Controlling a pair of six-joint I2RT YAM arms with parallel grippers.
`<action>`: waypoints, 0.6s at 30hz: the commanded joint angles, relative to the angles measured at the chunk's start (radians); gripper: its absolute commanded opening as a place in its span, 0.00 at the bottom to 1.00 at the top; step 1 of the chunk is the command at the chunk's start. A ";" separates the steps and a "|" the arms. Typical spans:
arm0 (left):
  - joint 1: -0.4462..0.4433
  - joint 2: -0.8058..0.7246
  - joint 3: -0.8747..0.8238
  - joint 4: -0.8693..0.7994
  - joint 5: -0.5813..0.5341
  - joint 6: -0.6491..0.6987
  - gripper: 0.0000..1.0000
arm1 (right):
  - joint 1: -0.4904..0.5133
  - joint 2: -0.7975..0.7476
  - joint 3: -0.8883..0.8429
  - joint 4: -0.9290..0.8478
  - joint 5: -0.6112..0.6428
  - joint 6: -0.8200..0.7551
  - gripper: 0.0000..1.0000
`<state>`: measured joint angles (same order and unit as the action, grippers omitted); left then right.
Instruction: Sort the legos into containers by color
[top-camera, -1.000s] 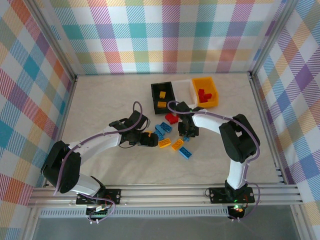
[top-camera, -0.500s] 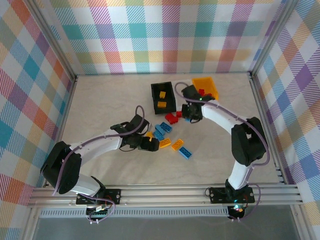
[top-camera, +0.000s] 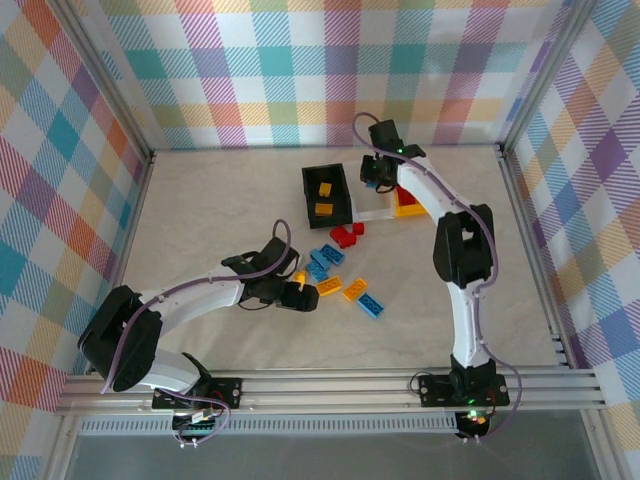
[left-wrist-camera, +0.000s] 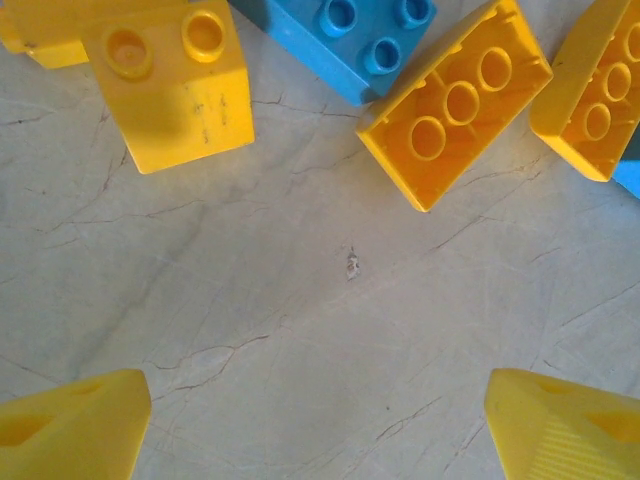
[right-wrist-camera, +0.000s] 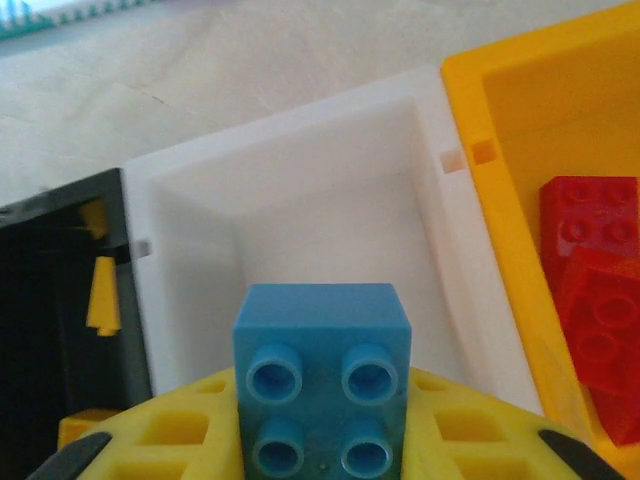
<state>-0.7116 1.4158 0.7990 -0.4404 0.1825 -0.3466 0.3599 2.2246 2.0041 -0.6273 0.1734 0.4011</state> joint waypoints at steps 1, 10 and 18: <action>-0.013 -0.026 -0.009 0.009 0.012 0.019 0.87 | -0.001 0.050 0.079 -0.052 -0.034 -0.024 0.26; -0.013 0.001 0.012 0.023 0.017 0.003 0.87 | -0.002 -0.001 0.058 -0.057 -0.081 -0.052 0.56; -0.009 -0.015 0.020 0.045 -0.020 -0.038 0.88 | 0.026 -0.475 -0.498 -0.012 -0.229 -0.117 0.63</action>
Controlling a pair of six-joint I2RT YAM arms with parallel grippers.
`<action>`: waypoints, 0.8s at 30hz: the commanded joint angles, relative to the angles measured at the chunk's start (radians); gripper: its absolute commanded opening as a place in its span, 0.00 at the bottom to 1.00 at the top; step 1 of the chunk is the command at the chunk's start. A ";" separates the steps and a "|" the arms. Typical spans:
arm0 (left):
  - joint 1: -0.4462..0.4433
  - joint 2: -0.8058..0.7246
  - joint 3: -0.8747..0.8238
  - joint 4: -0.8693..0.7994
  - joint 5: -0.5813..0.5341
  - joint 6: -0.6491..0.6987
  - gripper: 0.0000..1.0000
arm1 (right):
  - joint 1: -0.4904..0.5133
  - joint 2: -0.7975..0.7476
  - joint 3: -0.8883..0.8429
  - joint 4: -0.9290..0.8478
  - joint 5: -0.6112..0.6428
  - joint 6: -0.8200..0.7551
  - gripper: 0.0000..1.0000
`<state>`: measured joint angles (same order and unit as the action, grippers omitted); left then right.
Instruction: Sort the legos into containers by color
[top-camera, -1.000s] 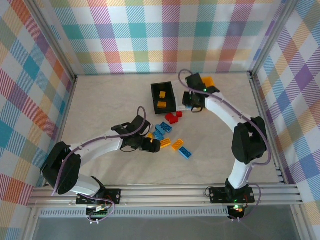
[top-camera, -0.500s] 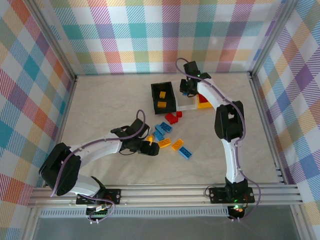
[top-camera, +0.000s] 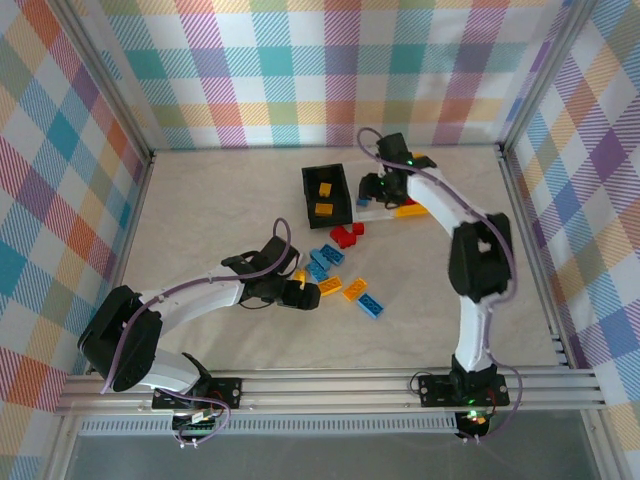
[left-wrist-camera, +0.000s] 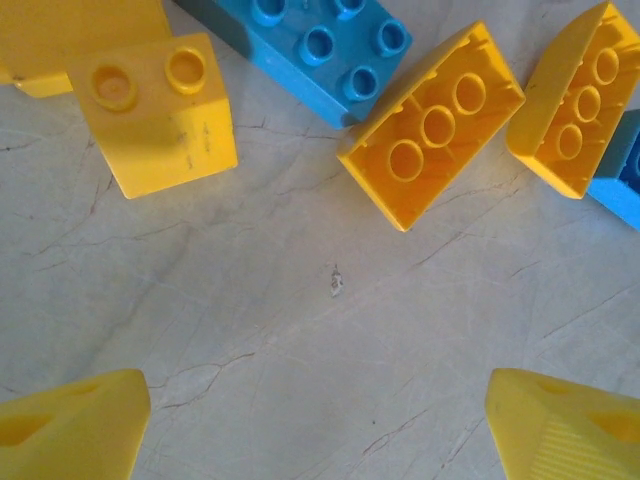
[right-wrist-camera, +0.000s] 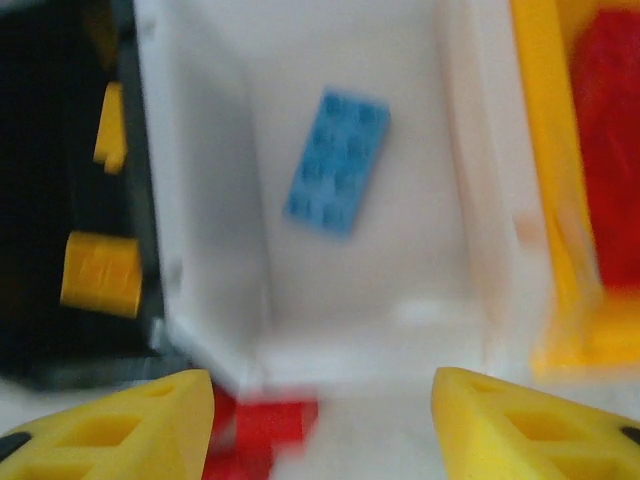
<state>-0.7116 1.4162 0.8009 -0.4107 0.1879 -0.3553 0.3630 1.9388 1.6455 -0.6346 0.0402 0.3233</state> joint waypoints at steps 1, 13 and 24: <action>0.001 -0.022 0.016 0.015 -0.041 -0.042 0.87 | 0.032 -0.250 -0.231 -0.022 -0.129 -0.035 0.65; 0.059 -0.067 0.030 0.001 -0.019 -0.095 0.88 | 0.257 -0.550 -0.785 -0.056 -0.172 0.055 0.79; 0.061 -0.139 -0.019 -0.031 -0.038 -0.114 0.88 | 0.364 -0.368 -0.748 -0.011 -0.071 0.016 0.77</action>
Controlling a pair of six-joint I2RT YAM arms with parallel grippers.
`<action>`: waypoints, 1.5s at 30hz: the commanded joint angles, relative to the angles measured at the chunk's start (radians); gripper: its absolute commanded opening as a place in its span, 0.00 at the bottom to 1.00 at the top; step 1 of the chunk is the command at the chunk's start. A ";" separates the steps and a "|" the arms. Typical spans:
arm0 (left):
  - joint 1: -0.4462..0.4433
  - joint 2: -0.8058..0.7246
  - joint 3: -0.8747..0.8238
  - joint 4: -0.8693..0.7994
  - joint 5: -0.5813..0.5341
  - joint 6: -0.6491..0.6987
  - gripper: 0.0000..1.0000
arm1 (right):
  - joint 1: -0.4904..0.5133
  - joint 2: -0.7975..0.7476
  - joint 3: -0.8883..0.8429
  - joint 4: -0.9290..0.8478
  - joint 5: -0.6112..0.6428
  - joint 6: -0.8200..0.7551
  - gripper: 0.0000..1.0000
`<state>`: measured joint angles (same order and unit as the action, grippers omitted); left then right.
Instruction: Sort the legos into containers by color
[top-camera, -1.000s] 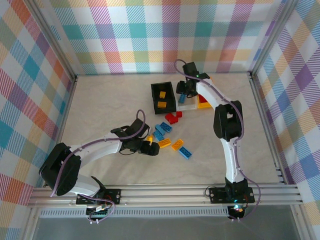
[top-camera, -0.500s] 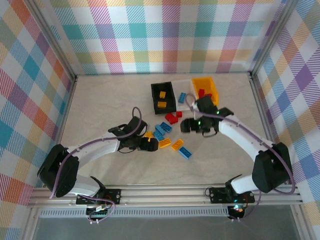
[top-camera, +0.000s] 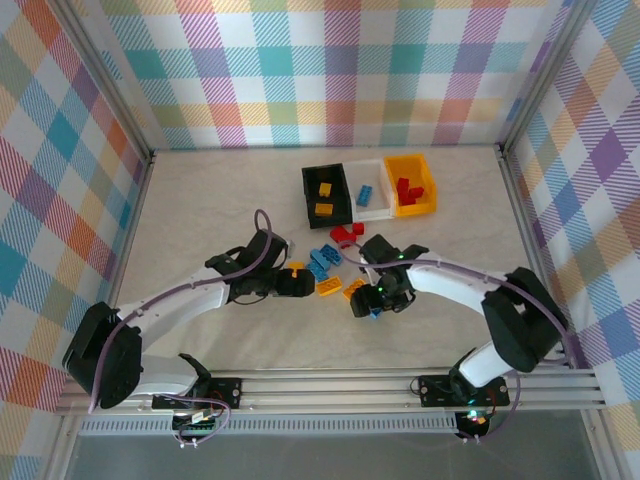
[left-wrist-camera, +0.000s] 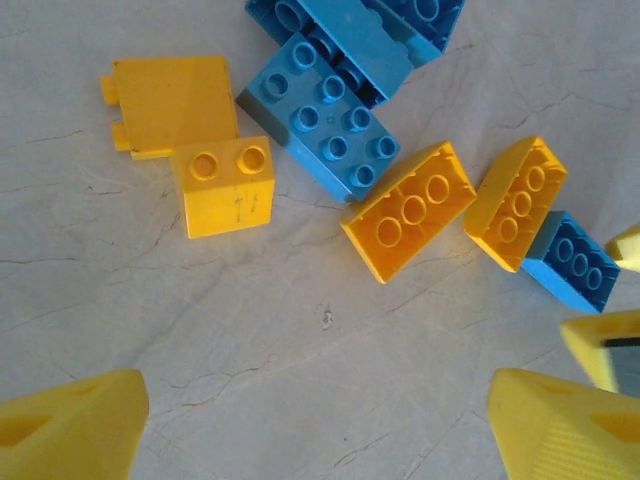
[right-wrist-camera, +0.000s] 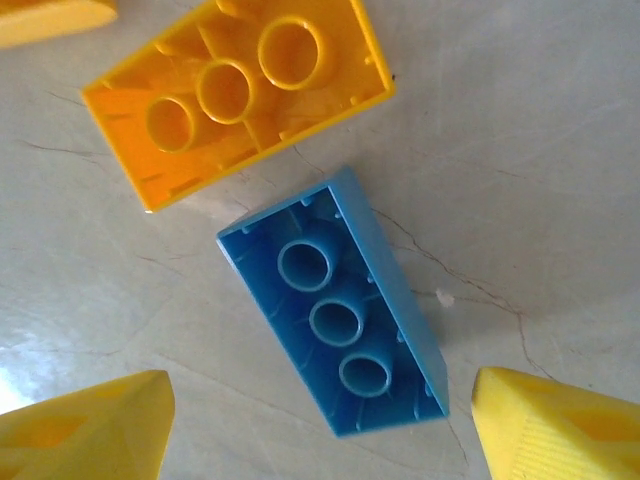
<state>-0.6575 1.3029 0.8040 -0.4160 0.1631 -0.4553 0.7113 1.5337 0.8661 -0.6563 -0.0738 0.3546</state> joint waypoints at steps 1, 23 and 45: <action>0.007 -0.027 -0.026 -0.027 -0.013 -0.016 0.88 | 0.021 0.054 0.037 0.011 0.060 -0.017 0.76; 0.020 0.020 -0.004 -0.013 0.011 0.043 0.88 | -0.002 -0.158 0.097 -0.084 0.154 0.039 0.31; -0.023 0.043 -0.006 -0.074 -0.072 0.083 0.86 | -0.325 0.772 1.248 -0.140 0.141 -0.104 0.32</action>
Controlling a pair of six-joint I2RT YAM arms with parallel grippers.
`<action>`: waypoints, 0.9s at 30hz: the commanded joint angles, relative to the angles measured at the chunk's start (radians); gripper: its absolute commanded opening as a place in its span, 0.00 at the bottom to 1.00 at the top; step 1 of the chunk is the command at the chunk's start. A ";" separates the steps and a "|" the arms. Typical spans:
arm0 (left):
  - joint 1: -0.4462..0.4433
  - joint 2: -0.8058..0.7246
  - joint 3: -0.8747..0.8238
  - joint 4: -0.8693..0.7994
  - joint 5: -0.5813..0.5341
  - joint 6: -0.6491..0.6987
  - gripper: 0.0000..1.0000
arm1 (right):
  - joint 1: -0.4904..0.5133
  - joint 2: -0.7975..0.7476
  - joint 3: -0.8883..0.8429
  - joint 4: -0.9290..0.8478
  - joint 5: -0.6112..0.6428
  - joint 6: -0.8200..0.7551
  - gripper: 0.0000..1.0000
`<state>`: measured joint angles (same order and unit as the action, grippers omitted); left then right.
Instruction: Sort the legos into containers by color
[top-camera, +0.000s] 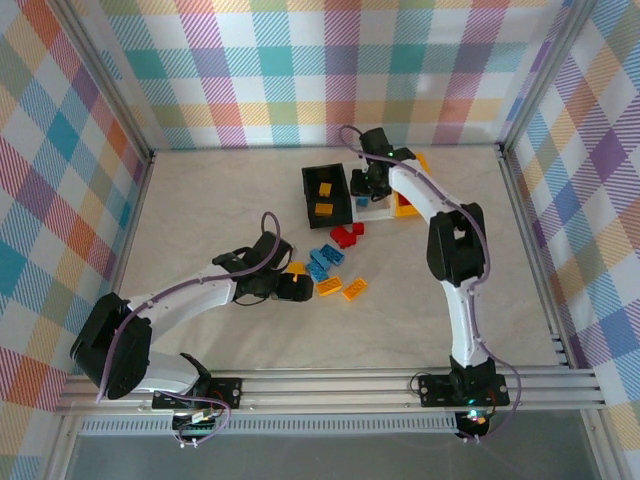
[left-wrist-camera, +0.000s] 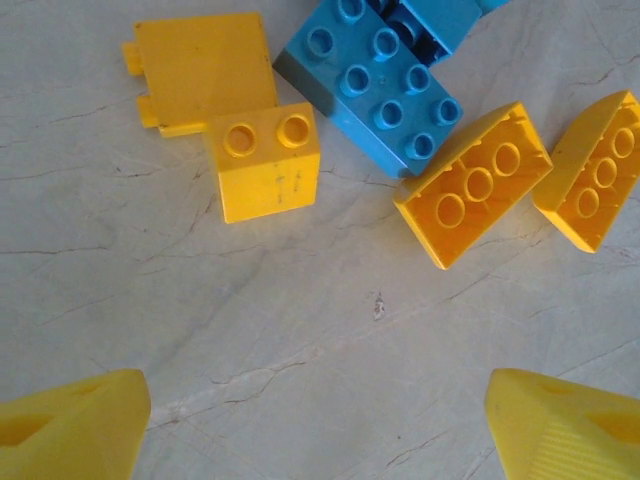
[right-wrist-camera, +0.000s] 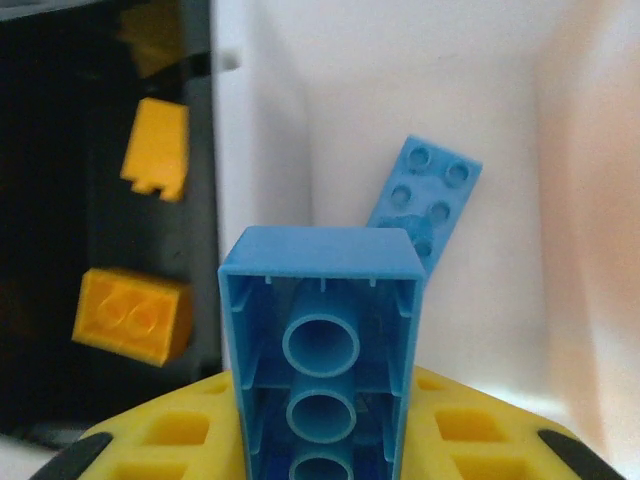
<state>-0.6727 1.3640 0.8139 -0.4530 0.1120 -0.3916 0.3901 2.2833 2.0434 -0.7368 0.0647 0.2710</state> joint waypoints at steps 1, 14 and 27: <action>-0.008 -0.016 -0.017 -0.038 -0.028 0.018 0.86 | -0.004 0.034 0.087 -0.063 0.003 -0.021 0.33; 0.014 0.191 0.109 0.004 -0.044 0.001 0.73 | 0.011 -0.382 -0.313 0.090 -0.082 0.028 0.67; 0.013 0.388 0.228 0.012 -0.149 0.028 0.61 | 0.124 -0.986 -1.068 0.167 -0.100 0.165 0.67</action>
<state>-0.6651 1.7180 1.0027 -0.4381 0.0055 -0.3882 0.5007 1.3651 1.0508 -0.5671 -0.0280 0.3813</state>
